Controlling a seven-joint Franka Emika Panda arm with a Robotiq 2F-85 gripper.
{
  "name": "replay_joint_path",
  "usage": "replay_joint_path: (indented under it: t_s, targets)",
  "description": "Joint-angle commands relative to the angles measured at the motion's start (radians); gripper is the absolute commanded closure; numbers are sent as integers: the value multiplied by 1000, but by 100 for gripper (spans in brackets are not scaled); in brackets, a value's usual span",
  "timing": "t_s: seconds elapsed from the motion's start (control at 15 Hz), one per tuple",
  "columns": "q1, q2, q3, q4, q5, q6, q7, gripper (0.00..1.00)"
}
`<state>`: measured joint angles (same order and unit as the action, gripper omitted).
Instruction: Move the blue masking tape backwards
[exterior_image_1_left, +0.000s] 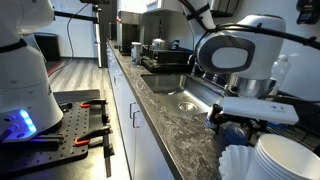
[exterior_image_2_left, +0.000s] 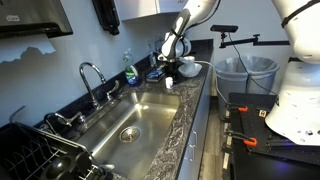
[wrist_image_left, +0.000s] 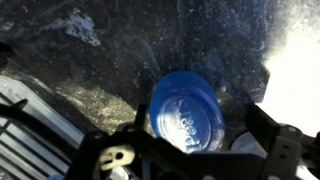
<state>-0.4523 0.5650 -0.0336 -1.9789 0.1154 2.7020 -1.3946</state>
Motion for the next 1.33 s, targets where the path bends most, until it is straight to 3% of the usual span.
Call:
replay_joint_path:
  t_s: [0.0,0.07,0.4,0.67,1.0,1.27]
  targets:
    - [-14,7,5,18,-26,-14,-11,0]
    - [-15,7,4,18,-30,-11,-13,21]
    - [-9,2,-5,20,-51,-1,-1,57]
    - [25,-41,-55,-7,-95,4,59,60]
    - [85,-134,-167,-56,-220,-4,228,60]
    - [97,-209,-211,-69,-271,-28,356,60]
